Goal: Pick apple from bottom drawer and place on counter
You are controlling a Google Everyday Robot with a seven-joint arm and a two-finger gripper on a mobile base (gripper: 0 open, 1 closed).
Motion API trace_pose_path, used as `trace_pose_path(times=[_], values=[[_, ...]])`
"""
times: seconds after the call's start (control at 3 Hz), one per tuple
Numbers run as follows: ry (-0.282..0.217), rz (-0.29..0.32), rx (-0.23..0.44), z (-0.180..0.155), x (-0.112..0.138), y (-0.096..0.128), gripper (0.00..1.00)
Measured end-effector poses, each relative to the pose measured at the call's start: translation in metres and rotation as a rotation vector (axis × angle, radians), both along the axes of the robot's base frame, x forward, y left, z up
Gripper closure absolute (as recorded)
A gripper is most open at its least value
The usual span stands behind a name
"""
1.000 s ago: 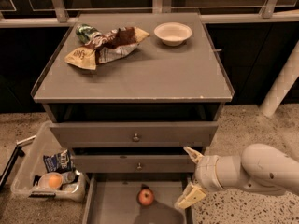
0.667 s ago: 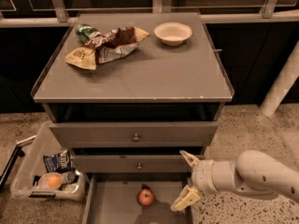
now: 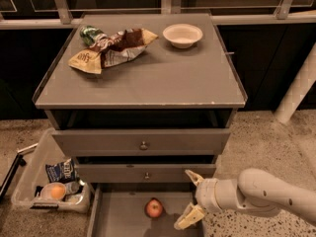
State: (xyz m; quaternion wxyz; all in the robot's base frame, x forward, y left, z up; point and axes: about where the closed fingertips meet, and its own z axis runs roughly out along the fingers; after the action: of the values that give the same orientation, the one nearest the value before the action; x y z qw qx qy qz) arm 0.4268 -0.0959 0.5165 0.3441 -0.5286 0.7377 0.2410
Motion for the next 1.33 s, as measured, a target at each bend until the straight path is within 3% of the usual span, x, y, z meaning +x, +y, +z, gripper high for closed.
trace_pose_path(times=[0.33,0.67,1.33], values=[[0.000,0.000,0.000,0.000,0.000,0.000,0.00],[0.020,-0.001,0.008,-0.024,-0.003,0.006,0.00],[-0.010,-0.004,0.066,-0.099,0.002,0.005,0.00]])
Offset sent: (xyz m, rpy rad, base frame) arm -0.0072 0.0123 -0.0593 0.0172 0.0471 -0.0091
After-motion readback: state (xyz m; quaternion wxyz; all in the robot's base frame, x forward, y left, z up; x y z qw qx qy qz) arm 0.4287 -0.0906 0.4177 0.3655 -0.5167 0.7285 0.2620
